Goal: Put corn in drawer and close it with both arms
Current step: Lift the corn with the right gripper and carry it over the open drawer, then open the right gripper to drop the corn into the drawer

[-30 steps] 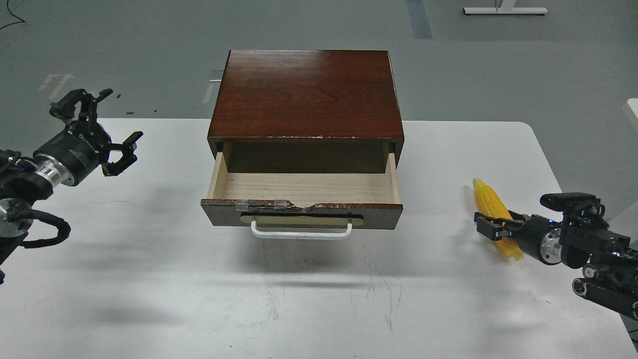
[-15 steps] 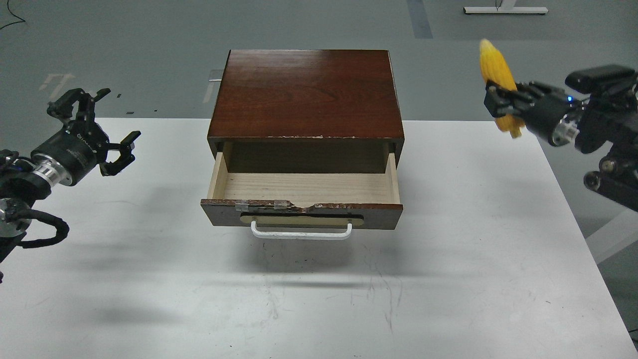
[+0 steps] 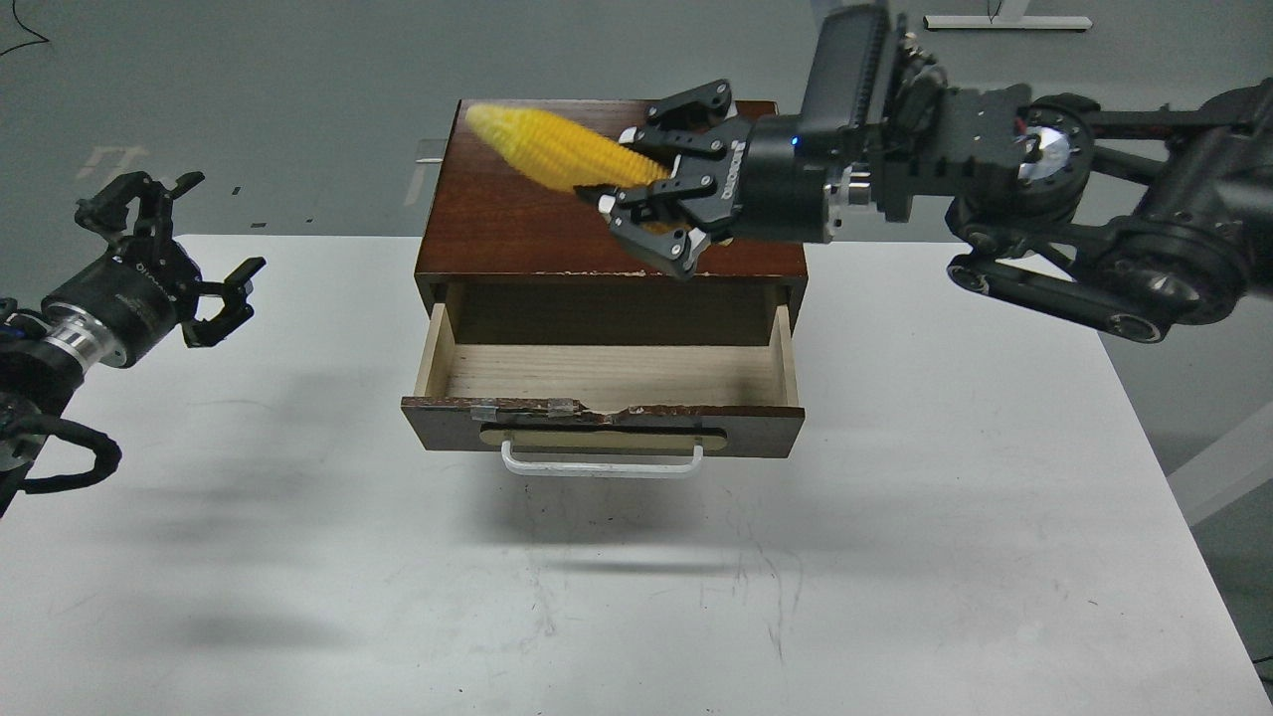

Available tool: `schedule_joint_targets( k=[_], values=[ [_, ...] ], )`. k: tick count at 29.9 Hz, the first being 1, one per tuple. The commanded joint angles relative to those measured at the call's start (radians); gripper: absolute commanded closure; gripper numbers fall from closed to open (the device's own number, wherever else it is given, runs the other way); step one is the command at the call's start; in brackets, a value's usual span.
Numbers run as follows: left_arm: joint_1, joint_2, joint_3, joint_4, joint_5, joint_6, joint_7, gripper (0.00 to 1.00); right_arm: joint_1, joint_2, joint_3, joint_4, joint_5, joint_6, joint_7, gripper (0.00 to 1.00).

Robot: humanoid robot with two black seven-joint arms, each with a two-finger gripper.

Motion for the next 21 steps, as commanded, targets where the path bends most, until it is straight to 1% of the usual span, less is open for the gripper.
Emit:
schedule_joint_targets(
  k=[1,3,4,5,6,7,9,10,13,21],
  values=[
    [0.0,0.009,-0.001,0.0,0.0,0.0,-0.001,0.02,-0.001,0.049,-0.052,-0.01,-0.013,0.002,0.008,1.0],
    [0.0,0.015,-0.001,0.0,-0.002,0.0,-0.002,0.02,-0.002,0.052,-0.063,-0.018,-0.013,0.002,0.01,1.0],
    [0.0,0.017,-0.002,0.0,-0.002,-0.002,-0.002,0.02,-0.009,0.052,-0.064,-0.021,-0.013,0.005,0.011,0.88],
    [0.002,0.018,-0.003,0.0,-0.002,-0.002,-0.002,0.02,-0.013,0.053,-0.063,-0.022,-0.013,0.005,0.011,0.67],
    [0.002,0.021,-0.003,0.0,-0.002,-0.003,-0.002,0.02,-0.015,0.053,-0.063,-0.024,-0.013,0.005,0.011,0.58],
    [0.002,0.021,-0.003,0.0,-0.002,-0.005,-0.002,0.02,-0.016,0.055,-0.063,-0.035,-0.013,0.005,0.011,0.37],
    [0.002,0.021,-0.003,0.0,-0.002,-0.005,-0.004,0.02,-0.019,0.061,-0.063,-0.05,-0.012,0.005,0.011,0.17],
    [0.002,0.021,-0.003,0.0,-0.002,-0.005,-0.002,0.02,-0.025,0.072,-0.063,-0.062,-0.012,0.005,0.011,0.01],
    [0.002,0.021,-0.001,0.0,-0.002,-0.005,-0.002,0.02,-0.03,0.079,-0.061,-0.082,-0.01,0.005,0.011,0.0],
    [0.002,0.02,0.002,0.0,-0.002,-0.002,-0.002,0.02,-0.042,0.075,-0.06,-0.078,-0.001,0.003,0.011,0.0]
  ],
)
